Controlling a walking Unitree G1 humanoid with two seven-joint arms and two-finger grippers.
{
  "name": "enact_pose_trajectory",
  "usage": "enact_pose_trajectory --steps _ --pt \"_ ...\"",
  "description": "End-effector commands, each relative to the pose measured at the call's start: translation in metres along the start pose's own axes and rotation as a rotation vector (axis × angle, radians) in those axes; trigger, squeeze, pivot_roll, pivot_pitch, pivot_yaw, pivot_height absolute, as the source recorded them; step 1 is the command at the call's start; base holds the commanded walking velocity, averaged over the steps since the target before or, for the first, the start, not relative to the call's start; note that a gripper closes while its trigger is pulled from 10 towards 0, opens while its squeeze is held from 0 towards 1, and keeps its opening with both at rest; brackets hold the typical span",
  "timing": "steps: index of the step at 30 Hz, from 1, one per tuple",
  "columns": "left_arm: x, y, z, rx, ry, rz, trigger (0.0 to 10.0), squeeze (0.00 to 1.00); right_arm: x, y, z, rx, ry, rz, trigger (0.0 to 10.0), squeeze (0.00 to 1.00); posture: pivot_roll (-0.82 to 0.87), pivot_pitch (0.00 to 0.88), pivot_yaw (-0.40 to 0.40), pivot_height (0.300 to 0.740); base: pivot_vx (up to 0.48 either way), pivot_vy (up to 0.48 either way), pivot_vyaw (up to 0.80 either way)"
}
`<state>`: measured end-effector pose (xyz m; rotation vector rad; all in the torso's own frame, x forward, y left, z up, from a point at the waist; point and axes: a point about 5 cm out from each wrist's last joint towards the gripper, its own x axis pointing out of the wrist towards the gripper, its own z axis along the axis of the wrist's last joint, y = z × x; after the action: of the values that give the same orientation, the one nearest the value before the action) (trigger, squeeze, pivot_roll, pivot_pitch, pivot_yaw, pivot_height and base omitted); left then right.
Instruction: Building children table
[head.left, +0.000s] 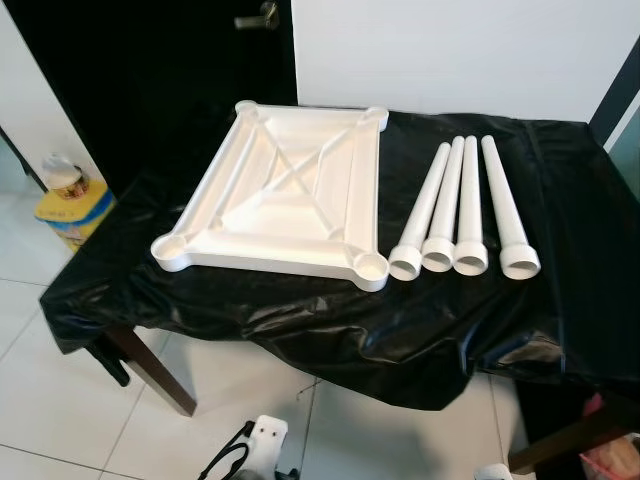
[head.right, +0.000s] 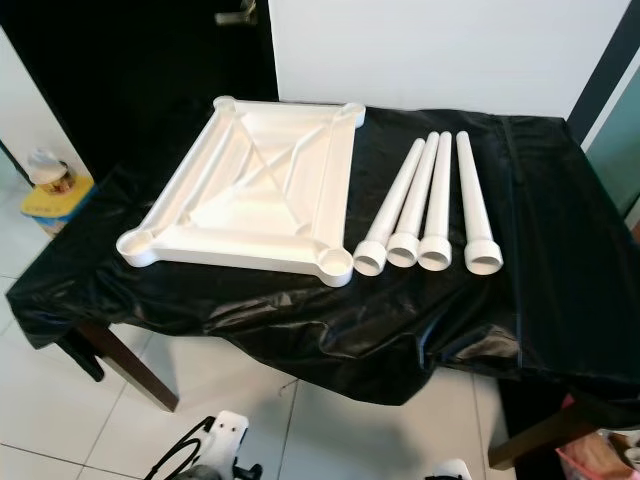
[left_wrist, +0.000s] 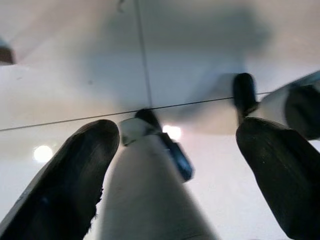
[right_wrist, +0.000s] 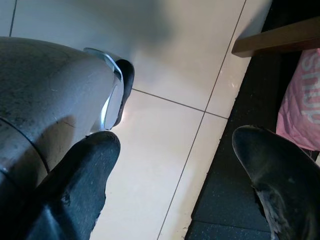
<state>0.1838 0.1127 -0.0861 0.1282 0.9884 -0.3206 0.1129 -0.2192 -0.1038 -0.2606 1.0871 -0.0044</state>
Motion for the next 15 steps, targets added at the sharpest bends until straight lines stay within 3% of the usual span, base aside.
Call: enact_pose_trajectory --steps 1,12,15 --pt "-0.0008 0.0005 -0.0061 0.004 0.021 0.0 10.0 0.0 -0.0006 0.0084 -0.0039 0.007 0.018 0.028 10.0 0.0 -0.05 0.0 0.012 0.74 0.0 0.251 0.0" --pt "-0.0011 0.002 -0.007 0.005 0.024 0.006 10.0 0.0 -0.0006 0.0098 -0.004 0.013 0.02 0.031 10.0 0.0 -0.05 0.0 0.016 0.74 0.0 0.25 0.0" --pt "-0.0012 0.0026 -0.0071 0.005 0.025 0.007 10.0 0.0 -0.0006 0.0107 -0.0042 0.017 0.022 0.031 10.0 0.0 -0.04 0.0 0.017 0.74 -0.265 0.38 0.0"
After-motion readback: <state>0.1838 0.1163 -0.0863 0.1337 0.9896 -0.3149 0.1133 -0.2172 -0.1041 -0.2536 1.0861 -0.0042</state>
